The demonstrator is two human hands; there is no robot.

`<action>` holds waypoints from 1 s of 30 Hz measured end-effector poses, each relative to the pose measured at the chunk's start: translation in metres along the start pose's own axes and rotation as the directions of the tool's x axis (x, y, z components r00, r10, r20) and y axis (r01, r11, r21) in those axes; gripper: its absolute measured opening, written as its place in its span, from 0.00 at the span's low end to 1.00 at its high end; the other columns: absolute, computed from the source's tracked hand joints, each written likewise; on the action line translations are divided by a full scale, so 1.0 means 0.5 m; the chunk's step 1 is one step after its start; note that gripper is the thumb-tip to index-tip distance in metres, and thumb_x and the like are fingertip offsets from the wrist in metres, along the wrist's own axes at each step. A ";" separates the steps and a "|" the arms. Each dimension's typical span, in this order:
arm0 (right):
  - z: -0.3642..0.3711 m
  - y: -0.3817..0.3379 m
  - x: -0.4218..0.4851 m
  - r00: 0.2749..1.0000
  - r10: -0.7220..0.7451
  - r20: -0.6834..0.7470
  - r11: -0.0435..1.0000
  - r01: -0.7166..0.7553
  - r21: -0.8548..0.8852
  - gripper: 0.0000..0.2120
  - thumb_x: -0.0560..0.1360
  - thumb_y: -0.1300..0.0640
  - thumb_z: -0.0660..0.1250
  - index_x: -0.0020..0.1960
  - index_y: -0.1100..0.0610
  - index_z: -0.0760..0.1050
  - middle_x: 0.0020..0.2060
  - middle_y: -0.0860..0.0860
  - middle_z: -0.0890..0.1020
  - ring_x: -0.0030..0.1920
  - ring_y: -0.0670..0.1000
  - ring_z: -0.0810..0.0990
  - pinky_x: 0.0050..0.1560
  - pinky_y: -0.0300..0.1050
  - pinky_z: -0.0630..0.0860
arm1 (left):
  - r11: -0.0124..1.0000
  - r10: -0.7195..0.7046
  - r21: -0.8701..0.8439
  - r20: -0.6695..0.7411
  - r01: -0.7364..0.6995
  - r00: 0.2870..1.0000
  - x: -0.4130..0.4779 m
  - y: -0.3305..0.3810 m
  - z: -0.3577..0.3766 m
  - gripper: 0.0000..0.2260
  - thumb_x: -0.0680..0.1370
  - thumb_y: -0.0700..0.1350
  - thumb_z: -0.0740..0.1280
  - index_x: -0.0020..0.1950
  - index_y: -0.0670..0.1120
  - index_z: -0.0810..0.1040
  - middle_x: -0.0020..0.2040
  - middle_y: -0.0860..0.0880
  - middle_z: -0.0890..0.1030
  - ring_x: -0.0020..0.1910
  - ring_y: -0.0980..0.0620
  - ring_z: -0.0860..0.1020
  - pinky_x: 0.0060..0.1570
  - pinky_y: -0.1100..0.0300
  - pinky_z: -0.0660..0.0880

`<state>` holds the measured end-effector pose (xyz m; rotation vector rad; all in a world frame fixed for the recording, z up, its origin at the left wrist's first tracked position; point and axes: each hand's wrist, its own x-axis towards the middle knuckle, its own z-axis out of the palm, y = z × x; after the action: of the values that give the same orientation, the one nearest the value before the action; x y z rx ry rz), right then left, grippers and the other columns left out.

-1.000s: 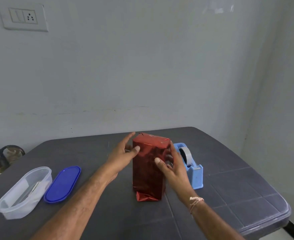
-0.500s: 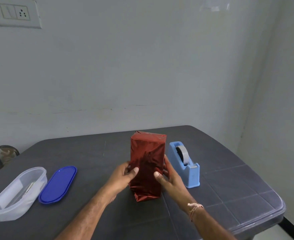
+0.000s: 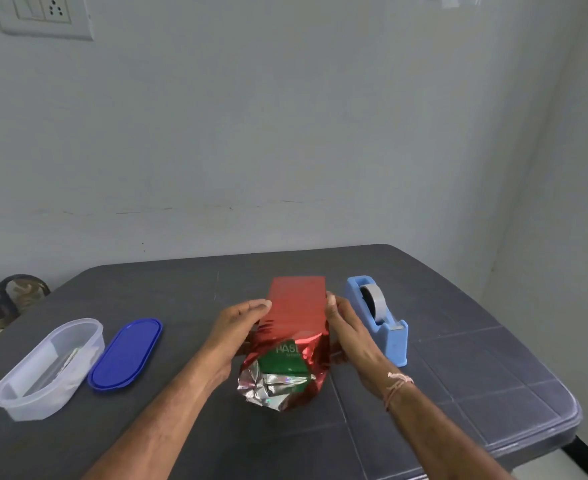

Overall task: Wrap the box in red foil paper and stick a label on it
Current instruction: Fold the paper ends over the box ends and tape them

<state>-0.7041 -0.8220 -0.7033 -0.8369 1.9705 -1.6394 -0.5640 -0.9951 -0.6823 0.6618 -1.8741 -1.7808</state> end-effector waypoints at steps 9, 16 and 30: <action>-0.022 -0.027 -0.001 0.979 0.103 0.177 0.893 -0.169 0.417 0.34 0.80 0.32 0.51 0.71 0.55 0.76 0.59 0.59 0.85 0.58 0.61 0.85 0.52 0.55 0.84 | 0.899 -0.102 -0.412 0.141 0.151 0.985 -0.002 0.022 -0.024 0.20 0.71 0.53 0.75 0.58 0.43 0.86 0.61 0.43 0.84 0.58 0.45 0.80 0.62 0.49 0.76; -0.055 -0.044 0.009 0.941 0.080 0.329 0.699 -0.288 0.655 0.27 0.85 0.40 0.54 0.76 0.56 0.71 0.71 0.62 0.76 0.66 0.71 0.78 0.66 0.57 0.73 | 0.804 0.105 -0.580 0.360 0.134 0.927 -0.005 0.042 -0.047 0.32 0.51 0.32 0.86 0.54 0.37 0.86 0.51 0.42 0.86 0.42 0.51 0.85 0.46 0.61 0.83; -0.040 -0.079 -0.032 0.971 -0.078 0.227 0.987 0.044 0.153 0.19 0.78 0.52 0.72 0.68 0.45 0.76 0.53 0.47 0.85 0.35 0.48 0.82 0.32 0.36 0.74 | 0.941 -0.026 -0.326 0.208 0.095 0.978 -0.025 0.048 0.001 0.13 0.73 0.44 0.73 0.57 0.43 0.83 0.44 0.50 0.84 0.39 0.56 0.81 0.37 0.65 0.80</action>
<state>-0.6994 -0.8014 -0.6611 -0.9920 1.6582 -1.6167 -0.5553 -0.9856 -0.6584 0.4298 -1.6239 -2.2103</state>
